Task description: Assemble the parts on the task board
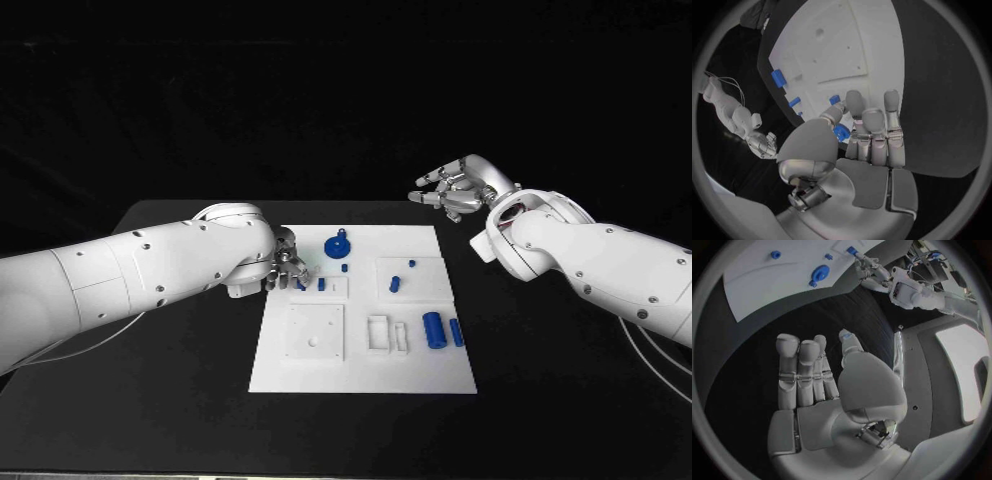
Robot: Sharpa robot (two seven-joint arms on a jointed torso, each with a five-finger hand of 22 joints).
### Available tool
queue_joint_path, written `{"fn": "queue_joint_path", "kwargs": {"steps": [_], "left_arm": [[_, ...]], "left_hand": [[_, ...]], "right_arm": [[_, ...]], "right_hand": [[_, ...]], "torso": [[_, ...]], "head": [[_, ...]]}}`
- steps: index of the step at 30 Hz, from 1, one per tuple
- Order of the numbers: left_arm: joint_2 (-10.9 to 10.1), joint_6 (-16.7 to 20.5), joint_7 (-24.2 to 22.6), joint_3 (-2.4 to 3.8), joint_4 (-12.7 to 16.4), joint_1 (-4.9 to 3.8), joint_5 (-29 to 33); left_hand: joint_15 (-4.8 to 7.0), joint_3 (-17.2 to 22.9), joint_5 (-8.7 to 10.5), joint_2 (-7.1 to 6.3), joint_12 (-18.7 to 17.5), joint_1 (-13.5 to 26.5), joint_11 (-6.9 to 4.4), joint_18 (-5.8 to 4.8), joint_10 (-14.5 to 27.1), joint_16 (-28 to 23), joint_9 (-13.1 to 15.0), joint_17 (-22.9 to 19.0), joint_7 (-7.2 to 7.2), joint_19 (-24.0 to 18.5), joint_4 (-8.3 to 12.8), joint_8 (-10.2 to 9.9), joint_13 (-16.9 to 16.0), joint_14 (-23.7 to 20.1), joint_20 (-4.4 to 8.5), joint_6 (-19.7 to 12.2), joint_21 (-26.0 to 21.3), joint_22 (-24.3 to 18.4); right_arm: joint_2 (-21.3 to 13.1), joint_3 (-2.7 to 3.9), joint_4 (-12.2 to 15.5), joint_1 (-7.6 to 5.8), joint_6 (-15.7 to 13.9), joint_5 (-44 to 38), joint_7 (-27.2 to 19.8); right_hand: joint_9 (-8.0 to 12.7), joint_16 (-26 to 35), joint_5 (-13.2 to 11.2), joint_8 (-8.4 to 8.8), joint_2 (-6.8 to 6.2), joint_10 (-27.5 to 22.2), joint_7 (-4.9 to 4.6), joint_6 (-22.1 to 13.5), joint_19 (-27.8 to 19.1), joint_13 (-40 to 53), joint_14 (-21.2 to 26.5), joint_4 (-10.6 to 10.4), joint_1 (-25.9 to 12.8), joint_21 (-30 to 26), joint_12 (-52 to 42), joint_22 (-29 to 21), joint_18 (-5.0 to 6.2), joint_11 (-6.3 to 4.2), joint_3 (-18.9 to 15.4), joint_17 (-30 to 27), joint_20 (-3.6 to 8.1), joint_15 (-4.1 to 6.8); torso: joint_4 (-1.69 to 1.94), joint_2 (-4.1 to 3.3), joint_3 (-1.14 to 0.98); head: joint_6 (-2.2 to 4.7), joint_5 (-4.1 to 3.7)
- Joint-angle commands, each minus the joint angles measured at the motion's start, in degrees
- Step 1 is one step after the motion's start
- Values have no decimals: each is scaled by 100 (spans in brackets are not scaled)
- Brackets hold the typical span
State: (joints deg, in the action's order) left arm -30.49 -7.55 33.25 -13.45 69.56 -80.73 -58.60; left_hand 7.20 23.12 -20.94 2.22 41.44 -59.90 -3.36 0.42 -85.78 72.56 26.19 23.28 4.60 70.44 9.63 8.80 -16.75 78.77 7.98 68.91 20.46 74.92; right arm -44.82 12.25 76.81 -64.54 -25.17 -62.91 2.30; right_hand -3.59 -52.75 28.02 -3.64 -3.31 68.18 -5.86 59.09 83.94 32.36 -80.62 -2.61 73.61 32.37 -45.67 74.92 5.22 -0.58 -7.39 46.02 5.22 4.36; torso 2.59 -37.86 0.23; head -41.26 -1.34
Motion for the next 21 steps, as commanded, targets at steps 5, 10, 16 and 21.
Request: {"fn": "queue_joint_path", "kwargs": {"steps": [5, 10, 16, 21], "left_arm": [[4, -87, -51, -30, 113, 79, -50], [-20, -122, -49, -30, 153, 86, -50], [-40, -139, -49, -30, 187, 96, -47], [-55, -118, -54, -30, 208, 108, -46]], "left_hand": [[44, 18, -3, 141, 23, -172, -172, -42, -102, 10, -6, -5, -691, 21, -20, -7, -7, -14, 4, 1155, -35, 117], [43, 11, 5, 144, 25, -137, -170, -42, -102, 7, -13, -5, -692, 19, -38, -11, -12, -16, 1, 1160, -37, 117], [40, -97, 123, 141, 27, -152, -167, -42, -101, -2, -77, -5, -697, 29, -171, -35, -35, -18, -9, 1195, -76, 110], [40, -133, 203, 139, 23, -111, -167, -42, -101, 0, -88, -3, -700, 33, -245, -38, -39, -21, -14, 1197, -88, 111]], "right_arm": [[-7, 3, 6, 10, 42, -37, -59], [-12, 3, 7, 13, 41, -36, -60], [-16, 3, 8, 16, 41, -36, -61], [-17, 3, 8, 19, 40, -35, -62]], "right_hand": [[-1, -8, 22, 7, 14, 39, -2, -30, 275, -5, -13, -18, -7, -29, 4, 346, 41, -3, 7, -9, 45, 23], [-1, -8, 22, 7, 14, 39, -2, -30, 275, -5, -13, -18, -7, -29, 4, 346, 41, -3, 7, -9, 45, 23], [-1, -8, 22, 7, 14, 39, -2, -30, 275, -5, -13, -18, -7, -29, 4, 346, 41, -3, 7, -9, 45, 23], [-1, -8, 22, 7, 14, 39, -2, -30, 275, -5, -13, -18, -7, -29, 4, 346, 41, -3, 7, -9, 45, 23]], "torso": [[0, 4, -1], [-3, 5, -1], [-1, 3, -3], [-2, 0, -3]], "head": [[-2, 6], [-6, 10], [-3, 10], [-10, 9]]}}
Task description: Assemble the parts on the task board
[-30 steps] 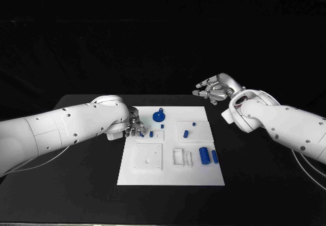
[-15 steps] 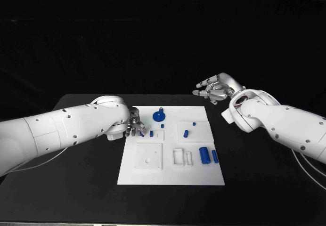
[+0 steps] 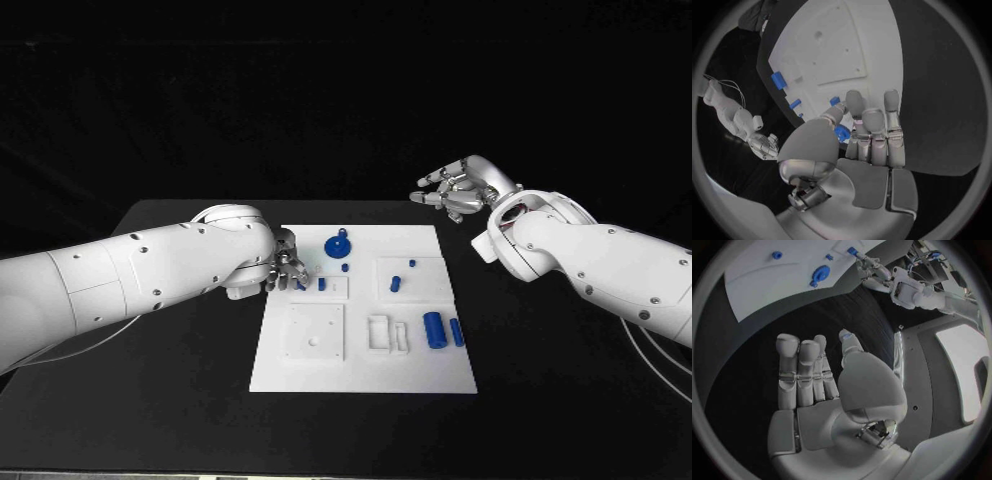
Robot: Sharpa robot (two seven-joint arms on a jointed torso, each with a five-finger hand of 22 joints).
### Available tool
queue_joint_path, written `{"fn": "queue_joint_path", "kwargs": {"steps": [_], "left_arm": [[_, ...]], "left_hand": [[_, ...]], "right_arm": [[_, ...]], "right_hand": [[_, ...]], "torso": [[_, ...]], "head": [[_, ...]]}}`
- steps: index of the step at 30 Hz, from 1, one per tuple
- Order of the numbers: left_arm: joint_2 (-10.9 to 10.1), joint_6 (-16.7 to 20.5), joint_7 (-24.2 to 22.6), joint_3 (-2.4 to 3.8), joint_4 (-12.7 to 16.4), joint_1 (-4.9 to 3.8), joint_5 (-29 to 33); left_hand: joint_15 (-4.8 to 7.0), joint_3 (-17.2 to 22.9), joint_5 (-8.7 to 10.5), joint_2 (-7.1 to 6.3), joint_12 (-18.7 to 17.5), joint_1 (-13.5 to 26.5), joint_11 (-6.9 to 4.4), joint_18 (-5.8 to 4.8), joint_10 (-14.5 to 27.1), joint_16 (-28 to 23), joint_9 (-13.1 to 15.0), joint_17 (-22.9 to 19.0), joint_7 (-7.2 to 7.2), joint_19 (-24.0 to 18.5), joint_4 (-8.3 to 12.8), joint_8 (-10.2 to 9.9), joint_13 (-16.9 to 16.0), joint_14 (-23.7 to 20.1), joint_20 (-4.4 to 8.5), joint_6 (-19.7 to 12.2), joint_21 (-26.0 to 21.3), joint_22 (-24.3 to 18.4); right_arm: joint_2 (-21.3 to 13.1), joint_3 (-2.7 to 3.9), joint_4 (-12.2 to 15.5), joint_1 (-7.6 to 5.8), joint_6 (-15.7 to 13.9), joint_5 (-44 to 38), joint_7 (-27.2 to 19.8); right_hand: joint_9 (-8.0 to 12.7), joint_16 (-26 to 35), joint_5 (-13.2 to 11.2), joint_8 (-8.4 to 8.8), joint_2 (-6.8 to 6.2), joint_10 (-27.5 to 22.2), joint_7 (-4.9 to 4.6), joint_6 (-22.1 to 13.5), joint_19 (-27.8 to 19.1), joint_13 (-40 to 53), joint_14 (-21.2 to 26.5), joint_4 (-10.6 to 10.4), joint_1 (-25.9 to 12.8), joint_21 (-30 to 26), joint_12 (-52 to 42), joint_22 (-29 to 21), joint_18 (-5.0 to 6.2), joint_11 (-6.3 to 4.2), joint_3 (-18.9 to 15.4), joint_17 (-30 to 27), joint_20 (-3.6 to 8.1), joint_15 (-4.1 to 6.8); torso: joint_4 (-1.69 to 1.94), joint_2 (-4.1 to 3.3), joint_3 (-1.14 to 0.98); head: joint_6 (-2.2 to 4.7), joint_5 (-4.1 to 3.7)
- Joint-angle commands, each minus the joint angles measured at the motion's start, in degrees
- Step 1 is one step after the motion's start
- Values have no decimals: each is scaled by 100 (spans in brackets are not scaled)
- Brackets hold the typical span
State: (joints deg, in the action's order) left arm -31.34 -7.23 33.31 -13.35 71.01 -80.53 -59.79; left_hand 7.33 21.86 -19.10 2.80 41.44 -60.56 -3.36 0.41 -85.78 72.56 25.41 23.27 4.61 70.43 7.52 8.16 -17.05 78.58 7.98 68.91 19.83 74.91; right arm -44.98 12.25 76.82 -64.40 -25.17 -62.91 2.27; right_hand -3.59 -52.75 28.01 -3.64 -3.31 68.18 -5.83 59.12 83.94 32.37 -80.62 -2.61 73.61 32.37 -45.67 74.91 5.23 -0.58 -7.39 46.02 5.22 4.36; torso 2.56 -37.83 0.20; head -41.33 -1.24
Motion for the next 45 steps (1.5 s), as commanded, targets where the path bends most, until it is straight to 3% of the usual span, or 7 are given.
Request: {"fn": "queue_joint_path", "kwargs": {"steps": [1, 10, 19, 30, 45], "left_arm": [[28, -145, -61, -41, 66, 92, 73], [21, -93, -73, -41, 81, 120, 74], [30, -17, -80, -41, 63, 134, 80], [46, 23, -80, -41, 9, 139, 78], [19, 40, -64, -41, -4, 140, 58]], "left_hand": [[27, -11, 26, 89, 23, -38, -167, -41, -101, 0, -12, -2, -700, 34, -53, 27, -9, -2, -15, 1199, -30, 111], [27, -26, 88, 146, 13, 62, -166, -41, -101, -9, -35, -7, -703, 48, -195, 19, -12, -2, -20, 1208, -56, 110], [30, -161, 437, 84, 6, 138, -170, -41, -102, -23, -47, -19, -712, 76, -444, 17, -7, -2, -25, 1211, -104, 108], [31, -281, 514, -39, -7, 121, -163, -41, -102, -41, -44, -42, -710, 101, -603, 18, 17, 0, -28, 1187, -157, 111], [33, -307, 507, -81, -2, 42, -166, -41, -102, -40, -38, -48, -713, 110, -608, 25, 29, 1, -29, 1180, -175, 112]], "right_arm": [[-1, 3, 6, 6, 40, -35, -59], [-1, 4, 5, 16, 38, -35, -61], [0, 4, 4, 21, 37, -30, -62], [4, 4, 2, 25, 39, -28, -62], [2, 4, -2, 30, 40, -27, -64]], "right_hand": [[-1, -8, 22, 7, 14, 39, -5, -33, 275, -6, -13, -18, -7, -29, 4, 346, 41, -3, 7, -9, 45, 23], [-1, -8, 22, 7, 14, 39, -5, -33, 275, -6, -13, -18, -7, -29, 4, 346, 41, -3, 7, -9, 45, 23], [-1, -8, 22, 7, 14, 39, -5, -33, 275, -6, -13, -18, -7, -29, 4, 346, 41, -3, 7, -9, 45, 23], [-1, -8, 22, 7, 14, 39, -5, -33, 275, -6, -13, -18, -7, -29, 4, 346, 41, -3, 7, -9, 45, 23], [-1, -8, 22, 7, 14, 39, -5, -33, 275, -6, -13, -18, -7, -29, 4, 346, 41, -3, 7, -9, 45, 23]], "torso": [[1, -3, 0], [-3, -4, 1], [-11, -7, 1], [-4, -7, 2], [-4, -4, 1]], "head": [[2, -1], [9, 1], [9, -4], [9, -11], [9, -9]]}}
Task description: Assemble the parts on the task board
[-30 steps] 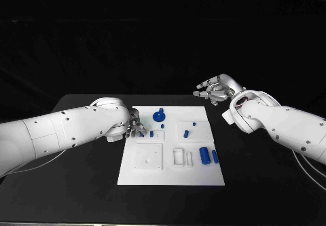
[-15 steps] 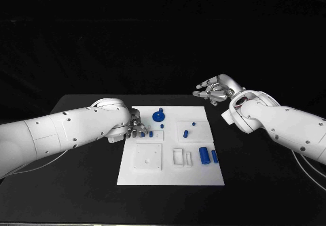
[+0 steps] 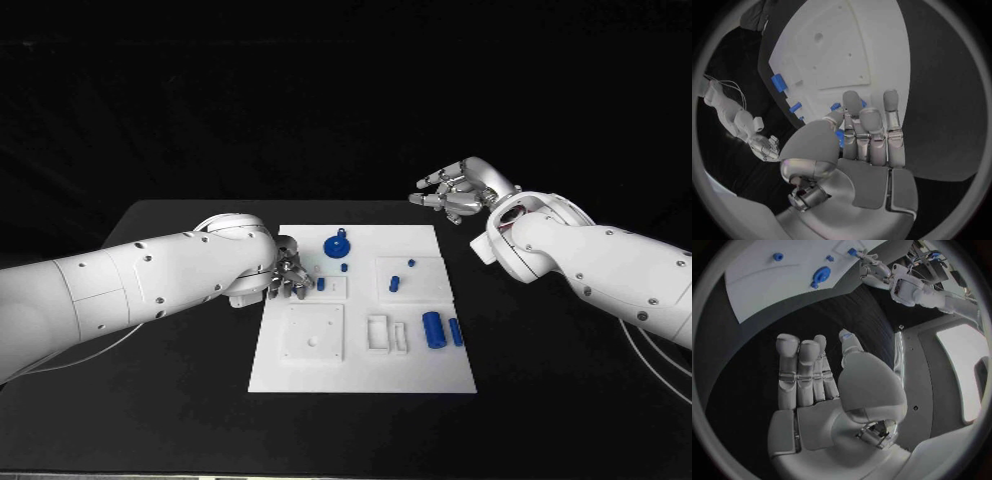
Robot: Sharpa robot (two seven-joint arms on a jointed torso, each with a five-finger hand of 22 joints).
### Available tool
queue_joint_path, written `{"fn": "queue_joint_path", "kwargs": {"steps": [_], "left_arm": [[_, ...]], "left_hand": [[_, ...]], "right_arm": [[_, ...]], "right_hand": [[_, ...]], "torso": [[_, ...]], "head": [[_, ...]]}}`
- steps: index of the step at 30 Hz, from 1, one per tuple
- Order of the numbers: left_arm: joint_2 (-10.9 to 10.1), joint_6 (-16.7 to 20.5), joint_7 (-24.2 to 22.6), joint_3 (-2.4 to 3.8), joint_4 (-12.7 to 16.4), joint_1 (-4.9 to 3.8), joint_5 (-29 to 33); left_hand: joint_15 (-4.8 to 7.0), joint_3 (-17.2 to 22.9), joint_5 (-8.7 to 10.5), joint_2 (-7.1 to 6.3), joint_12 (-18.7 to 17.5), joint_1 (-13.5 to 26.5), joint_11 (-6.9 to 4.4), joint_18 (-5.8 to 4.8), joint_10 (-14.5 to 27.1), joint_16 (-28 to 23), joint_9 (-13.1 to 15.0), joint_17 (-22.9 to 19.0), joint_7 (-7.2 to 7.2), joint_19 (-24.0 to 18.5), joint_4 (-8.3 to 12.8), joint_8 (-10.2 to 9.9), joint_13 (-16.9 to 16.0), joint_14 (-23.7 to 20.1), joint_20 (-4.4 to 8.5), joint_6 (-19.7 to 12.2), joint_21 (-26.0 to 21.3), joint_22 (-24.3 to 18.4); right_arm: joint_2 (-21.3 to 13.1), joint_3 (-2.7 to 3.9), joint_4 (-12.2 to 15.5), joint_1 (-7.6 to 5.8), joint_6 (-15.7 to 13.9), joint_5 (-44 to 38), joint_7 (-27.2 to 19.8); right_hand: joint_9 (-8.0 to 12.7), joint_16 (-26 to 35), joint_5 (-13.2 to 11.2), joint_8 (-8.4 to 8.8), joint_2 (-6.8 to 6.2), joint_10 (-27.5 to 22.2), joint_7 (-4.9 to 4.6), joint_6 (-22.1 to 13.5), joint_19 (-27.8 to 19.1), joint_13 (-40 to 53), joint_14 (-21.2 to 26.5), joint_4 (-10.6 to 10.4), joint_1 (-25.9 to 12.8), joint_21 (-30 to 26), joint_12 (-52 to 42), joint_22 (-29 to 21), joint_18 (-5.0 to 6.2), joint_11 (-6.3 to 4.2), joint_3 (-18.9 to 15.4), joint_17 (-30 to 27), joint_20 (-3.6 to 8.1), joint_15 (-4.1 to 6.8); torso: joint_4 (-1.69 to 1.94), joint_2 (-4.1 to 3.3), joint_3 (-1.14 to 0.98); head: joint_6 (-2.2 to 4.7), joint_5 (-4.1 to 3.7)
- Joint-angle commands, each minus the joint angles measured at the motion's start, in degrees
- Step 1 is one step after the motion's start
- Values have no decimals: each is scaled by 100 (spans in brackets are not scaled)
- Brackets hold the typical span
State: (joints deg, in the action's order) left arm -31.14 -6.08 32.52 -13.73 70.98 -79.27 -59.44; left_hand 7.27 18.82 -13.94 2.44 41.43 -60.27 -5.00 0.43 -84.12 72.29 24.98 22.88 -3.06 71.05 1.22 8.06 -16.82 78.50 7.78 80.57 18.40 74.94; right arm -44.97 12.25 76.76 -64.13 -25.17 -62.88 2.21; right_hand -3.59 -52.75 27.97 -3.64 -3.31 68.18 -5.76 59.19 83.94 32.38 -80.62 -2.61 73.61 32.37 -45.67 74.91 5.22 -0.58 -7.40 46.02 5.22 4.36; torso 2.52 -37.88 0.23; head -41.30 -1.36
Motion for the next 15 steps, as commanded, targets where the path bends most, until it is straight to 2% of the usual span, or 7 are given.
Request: {"fn": "queue_joint_path", "kwargs": {"steps": [1, 3, 5, 7, 15], "left_arm": [[-2, -70, 17, -3, -4, 13, 19], [-6, -57, 22, -3, -9, 13, 11], [-10, -37, 27, -3, -15, 14, 1], [-15, -13, 32, -3, -20, 14, -10], [-34, 106, -8, -2, -32, 14, -21]], "left_hand": [[39, 13, -38, -47, -2, -25, -3, -43, -268, -14, 6, -10, 55, 49, 55, 35, 7, 8, -9, 11, -32, 110], [39, 43, -119, -48, -7, -74, 1, -43, -269, -17, 6, -13, 60, 50, 110, 34, 12, 8, -8, 5, -33, 112], [42, 120, -330, -54, -11, -172, 5, -43, -269, -23, 6, -17, 69, 51, 226, 31, 19, 6, -4, -10, -32, 114], [40, 219, -436, -54, -25, -190, 9, -43, -269, -32, 8, -25, 79, 47, 350, 31, 37, 7, 0, -25, -23, 117], [39, 279, -399, -28, -54, -255, 14, -43, -271, -62, -1, -49, 91, 35, 402, 13, 86, 10, 2, -50, -9, 116]], "right_arm": [[1, 3, 4, 4, 41, -30, -58], [1, 3, 4, 5, 41, -30, -58], [1, 3, 3, 5, 41, -29, -58], [1, 3, 2, 6, 40, -29, -59], [3, 3, -1, 8, 40, -29, -61]], "right_hand": [[-1, -8, 26, 7, 14, 39, -12, -40, 275, -7, -13, -18, -7, -29, 4, 347, 42, -4, 7, -9, 45, 23], [-1, -8, 26, 7, 14, 39, -12, -40, 275, -7, -13, -18, -7, -29, 4, 347, 42, -4, 7, -9, 45, 23], [-1, -8, 26, 7, 14, 39, -12, -40, 275, -7, -13, -18, -7, -29, 4, 347, 42, -4, 7, -9, 45, 23], [-1, -8, 26, 7, 14, 39, -12, -40, 275, -7, -13, -18, -7, -29, 4, 347, 42, -4, 7, -9, 45, 23], [-1, -8, 26, 7, 14, 39, -12, -40, 275, -7, -13, -18, -7, -29, 4, 347, 42, -4, 7, -9, 45, 23]], "torso": [[1, 1, -1], [2, 0, 0], [1, -1, 0], [-1, -1, 1], [-1, -2, 1]], "head": [[8, 4], [9, 2], [11, 3], [10, 4], [7, 8]]}}
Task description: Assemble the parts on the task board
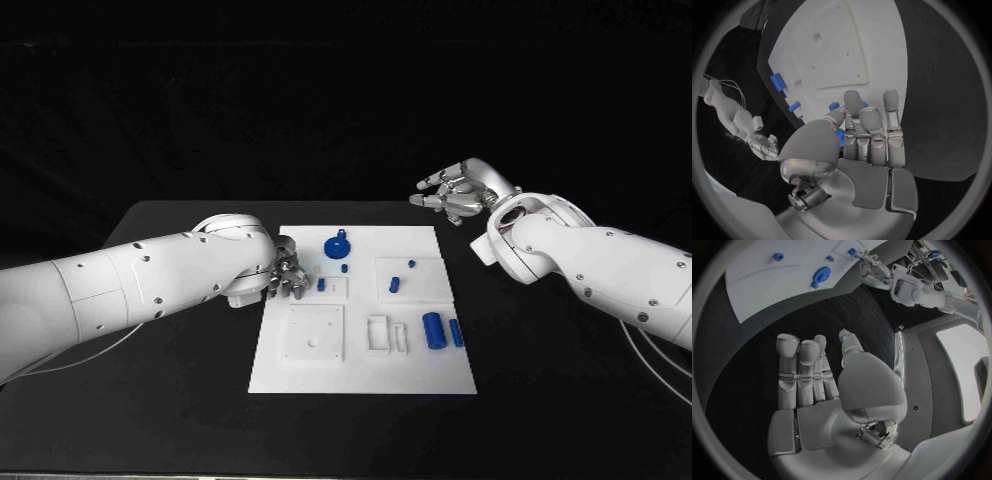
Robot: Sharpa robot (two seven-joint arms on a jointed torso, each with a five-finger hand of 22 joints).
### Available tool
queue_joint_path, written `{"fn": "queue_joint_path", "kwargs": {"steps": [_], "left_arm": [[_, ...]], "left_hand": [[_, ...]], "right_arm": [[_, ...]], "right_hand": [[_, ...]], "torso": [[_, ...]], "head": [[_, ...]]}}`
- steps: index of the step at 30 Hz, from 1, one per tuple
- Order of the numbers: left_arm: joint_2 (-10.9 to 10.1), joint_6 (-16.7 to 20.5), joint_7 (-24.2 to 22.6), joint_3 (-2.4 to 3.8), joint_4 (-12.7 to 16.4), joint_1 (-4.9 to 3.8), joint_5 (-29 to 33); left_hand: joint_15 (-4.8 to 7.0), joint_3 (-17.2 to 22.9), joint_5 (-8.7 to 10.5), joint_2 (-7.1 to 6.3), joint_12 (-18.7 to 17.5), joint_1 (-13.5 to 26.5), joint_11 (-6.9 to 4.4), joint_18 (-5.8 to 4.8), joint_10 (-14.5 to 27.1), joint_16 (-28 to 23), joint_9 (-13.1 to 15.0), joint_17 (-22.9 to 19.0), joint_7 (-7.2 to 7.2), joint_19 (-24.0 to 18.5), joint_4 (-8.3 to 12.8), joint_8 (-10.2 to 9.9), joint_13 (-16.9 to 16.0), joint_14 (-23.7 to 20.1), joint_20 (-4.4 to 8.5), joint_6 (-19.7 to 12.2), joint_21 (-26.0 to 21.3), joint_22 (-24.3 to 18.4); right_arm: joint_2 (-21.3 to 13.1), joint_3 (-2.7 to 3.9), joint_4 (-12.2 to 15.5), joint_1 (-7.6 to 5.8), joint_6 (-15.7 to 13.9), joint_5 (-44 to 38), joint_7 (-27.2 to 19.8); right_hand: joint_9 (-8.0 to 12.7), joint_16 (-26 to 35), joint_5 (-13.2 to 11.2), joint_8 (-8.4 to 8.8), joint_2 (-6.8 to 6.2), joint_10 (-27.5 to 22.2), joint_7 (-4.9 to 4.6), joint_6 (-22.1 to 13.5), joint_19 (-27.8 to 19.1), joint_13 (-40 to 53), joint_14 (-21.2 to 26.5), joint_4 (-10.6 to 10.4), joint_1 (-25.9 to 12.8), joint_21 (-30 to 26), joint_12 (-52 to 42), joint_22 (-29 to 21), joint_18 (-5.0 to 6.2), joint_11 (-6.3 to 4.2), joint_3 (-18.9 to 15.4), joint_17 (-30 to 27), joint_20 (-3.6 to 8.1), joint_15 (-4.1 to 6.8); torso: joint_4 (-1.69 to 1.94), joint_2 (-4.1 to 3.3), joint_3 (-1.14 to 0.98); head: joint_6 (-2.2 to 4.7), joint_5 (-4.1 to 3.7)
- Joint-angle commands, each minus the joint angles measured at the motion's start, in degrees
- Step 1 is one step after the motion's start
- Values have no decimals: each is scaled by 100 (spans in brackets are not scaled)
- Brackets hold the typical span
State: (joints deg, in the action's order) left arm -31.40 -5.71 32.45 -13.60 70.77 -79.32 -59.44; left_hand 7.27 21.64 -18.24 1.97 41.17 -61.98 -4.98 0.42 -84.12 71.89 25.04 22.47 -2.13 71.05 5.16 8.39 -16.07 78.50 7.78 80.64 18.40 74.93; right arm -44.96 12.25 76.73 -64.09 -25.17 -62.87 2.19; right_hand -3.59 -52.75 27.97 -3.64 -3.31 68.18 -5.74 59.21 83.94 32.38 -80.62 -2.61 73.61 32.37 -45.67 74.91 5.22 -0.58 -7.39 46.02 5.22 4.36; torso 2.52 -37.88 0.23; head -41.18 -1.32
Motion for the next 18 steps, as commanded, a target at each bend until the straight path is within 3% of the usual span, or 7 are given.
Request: {"fn": "queue_joint_path", "kwargs": {"steps": [1, 6, 7, 9, 13, 15, 18], "left_arm": [[-9, 88, -15, -15, -10, 18, -17], [-41, 199, -91, -14, 33, 18, 54], [-50, 214, -101, -13, 45, 18, 70], [-79, 248, -120, -12, 83, 17, 120], [-154, 298, -132, 11, 168, 11, 230], [-199, 290, -123, 26, 210, -6, 267], [-266, 225, -83, 84, 250, -38, 330]], "left_hand": [[39, -16, 61, 14, -26, -75, 12, -42, -271, -25, -7, -11, -3, 35, -9, -20, 16, 11, 1, -55, -8, 117], [36, -314, 485, -98, -14, 96, 6, -42, -271, -34, -7, -23, -27, 43, -282, -22, 45, 17, -11, -40, -25, 107], [37, -488, 430, -140, -10, 173, 1, -42, -271, -35, -3, -25, -37, 46, -378, -16, 49, 20, -12, -27, -31, 105], [39, -1029, 457, -62, 2, 6, 2, -42, -270, -38, -7, -33, -48, 68, -574, -30, 70, 23, -12, -25, -65, 107], [41, -1382, 932, -154, 2, 97, -1, -42, -270, -38, -16, -37, -42, 78, -850, -32, 83, 25, -15, 10, -91, 106], [43, -1456, 1164, -237, -5, 130, -2, -42, -270, -46, -20, -43, -40, 84, -978, -34, 90, 23, -14, 22, -98, 106], [36, -1345, 1434, -476, -51, 126, 7, -42, -271, -75, -42, -59, -28, 75, -1316, -62, 116, 2, -25, 36, -131, 105]], "right_arm": [[2, 3, 2, 5, 40, -30, -59], [11, 3, -2, 7, 40, -30, -61], [12, 3, -4, 8, 40, -30, -61], [14, 3, -8, 10, 39, -30, -62], [19, 3, -13, 12, 39, -29, -61], [21, 3, -14, 13, 39, -28, -61], [21, 3, -12, 13, 41, -26, -58]], "right_hand": [[-1, -8, 27, 7, 14, 39, -14, -42, 275, -7, -13, -18, -7, -29, 4, 347, 42, -4, 7, -9, 45, 23], [-1, -8, 27, 7, 14, 39, -14, -42, 275, -7, -13, -18, -7, -29, 4, 347, 42, -4, 7, -9, 45, 23], [-1, -8, 27, 7, 14, 39, -14, -42, 275, -7, -13, -18, -7, -29, 4, 347, 42, -4, 7, -9, 45, 23], [-1, -8, 27, 7, 14, 39, -14, -42, 275, -7, -13, -18, -7, -29, 4, 347, 42, -4, 7, -9, 45, 23], [-1, -8, 27, 7, 14, 39, -14, -42, 275, -7, -13, -18, -7, -29, 4, 347, 42, -4, 7, -9, 45, 23], [-1, -8, 27, 7, 14, 39, -14, -42, 275, -7, -13, -18, -7, -29, 4, 347, 42, -4, 7, -9, 45, 23], [-1, -8, 27, 7, 14, 39, -14, -42, 275, -7, -13, -18, -7, -29, 4, 347, 42, -4, 7, -9, 45, 23]], "torso": [[1, -3, 1], [-3, 2, 0], [-3, 1, 1], [0, 2, 5], [-1, 2, -3], [0, 1, -4], [0, -4, -3]], "head": [[-4, 0], [-7, 10], [-8, 10], [2, 12], [11, 39], [17, 47], [26, 65]]}}
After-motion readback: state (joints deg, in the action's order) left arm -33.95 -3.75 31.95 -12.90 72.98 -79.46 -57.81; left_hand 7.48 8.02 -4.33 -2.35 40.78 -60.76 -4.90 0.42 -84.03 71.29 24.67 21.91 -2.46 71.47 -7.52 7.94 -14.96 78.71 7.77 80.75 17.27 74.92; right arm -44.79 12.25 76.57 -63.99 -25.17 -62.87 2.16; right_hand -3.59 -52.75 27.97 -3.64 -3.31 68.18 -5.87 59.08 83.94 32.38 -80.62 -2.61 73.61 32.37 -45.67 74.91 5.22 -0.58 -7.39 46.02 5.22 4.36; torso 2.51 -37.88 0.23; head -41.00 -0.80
